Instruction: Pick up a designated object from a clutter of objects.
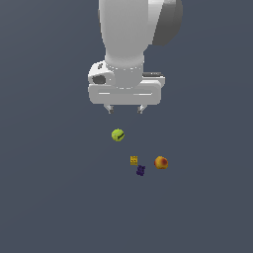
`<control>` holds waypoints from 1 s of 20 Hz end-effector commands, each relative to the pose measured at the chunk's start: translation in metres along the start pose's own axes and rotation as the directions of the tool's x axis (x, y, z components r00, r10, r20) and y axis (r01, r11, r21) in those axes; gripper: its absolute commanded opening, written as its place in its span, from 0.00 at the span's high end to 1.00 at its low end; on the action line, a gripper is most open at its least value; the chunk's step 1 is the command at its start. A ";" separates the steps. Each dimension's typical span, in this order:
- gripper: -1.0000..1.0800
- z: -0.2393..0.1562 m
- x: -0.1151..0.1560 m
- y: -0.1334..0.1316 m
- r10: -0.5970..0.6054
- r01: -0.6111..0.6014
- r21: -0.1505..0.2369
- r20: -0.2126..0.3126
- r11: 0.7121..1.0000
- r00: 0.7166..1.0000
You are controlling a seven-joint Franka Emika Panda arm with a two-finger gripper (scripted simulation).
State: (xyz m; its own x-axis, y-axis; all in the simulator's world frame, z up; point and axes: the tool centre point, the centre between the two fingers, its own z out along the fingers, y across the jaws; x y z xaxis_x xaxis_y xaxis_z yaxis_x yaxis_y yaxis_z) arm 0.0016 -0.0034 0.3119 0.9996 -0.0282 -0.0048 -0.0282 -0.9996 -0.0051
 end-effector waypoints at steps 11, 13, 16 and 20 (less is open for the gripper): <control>0.04 0.011 0.002 0.004 0.019 -0.019 -0.006 0.005 1.000 1.000; 0.04 0.012 0.002 0.004 0.018 -0.018 -0.006 0.005 1.000 1.000; 0.04 0.016 0.004 0.003 0.018 -0.017 -0.005 0.005 1.000 1.000; 0.04 0.030 0.010 0.000 0.015 -0.015 -0.006 0.004 1.000 1.000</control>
State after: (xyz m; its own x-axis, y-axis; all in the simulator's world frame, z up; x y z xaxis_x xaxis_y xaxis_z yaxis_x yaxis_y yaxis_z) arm 0.0096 -0.0049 0.2879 0.9990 -0.0445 -0.0087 -0.0445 -0.9990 0.0006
